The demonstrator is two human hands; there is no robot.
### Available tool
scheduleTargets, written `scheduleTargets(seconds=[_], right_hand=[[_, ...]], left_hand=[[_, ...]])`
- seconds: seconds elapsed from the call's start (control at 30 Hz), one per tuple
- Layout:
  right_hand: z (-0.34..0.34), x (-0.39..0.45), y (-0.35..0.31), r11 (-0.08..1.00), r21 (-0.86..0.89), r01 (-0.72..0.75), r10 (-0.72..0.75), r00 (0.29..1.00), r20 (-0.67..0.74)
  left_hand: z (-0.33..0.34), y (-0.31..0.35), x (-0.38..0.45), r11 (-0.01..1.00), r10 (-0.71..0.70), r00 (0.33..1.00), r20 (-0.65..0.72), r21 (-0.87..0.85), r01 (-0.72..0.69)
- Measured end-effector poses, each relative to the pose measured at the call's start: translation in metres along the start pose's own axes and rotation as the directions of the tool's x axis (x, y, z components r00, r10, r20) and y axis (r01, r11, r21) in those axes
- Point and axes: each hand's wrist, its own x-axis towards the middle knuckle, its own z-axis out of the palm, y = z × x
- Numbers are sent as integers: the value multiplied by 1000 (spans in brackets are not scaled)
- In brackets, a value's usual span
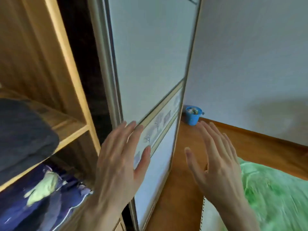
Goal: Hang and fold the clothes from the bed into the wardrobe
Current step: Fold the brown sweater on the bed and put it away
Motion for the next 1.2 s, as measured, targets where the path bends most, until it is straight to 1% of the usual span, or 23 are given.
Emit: scheduleTargets(seconds=[0.13, 0.27, 0.37, 0.47, 0.7, 0.83, 1.03, 1.2], right_hand=[[-6, 2, 47, 983, -158, -90, 97, 995, 34], [-4, 8, 96, 949, -266, -171, 192, 980, 52], [4, 15, 137, 922, -321, -217, 256, 963, 85], [14, 27, 180, 908, -335, -250, 303, 946, 116], [39, 68, 265, 901, -363, -236, 300, 945, 129], [56, 91, 307, 891, -374, -257, 321, 940, 120], [94, 137, 368, 881, -381, -280, 340, 935, 100], [133, 194, 426, 870, -406, -281, 339, 938, 77]], left_hand=[[60, 24, 25, 993, 65, 997, 34, -99, -61], [117, 49, 56, 978, 143, 988, 65, -160, -131], [158, 65, 80, 968, 183, 976, 119, -194, -158], [200, 78, 106, 963, 208, 964, 168, -205, -173], [288, 96, 161, 965, 218, 947, 234, -194, -175], [334, 101, 186, 955, 235, 939, 251, -240, -175], [410, 98, 233, 952, 226, 945, 236, -261, -163], [488, 95, 287, 934, 247, 946, 211, -312, -175]])
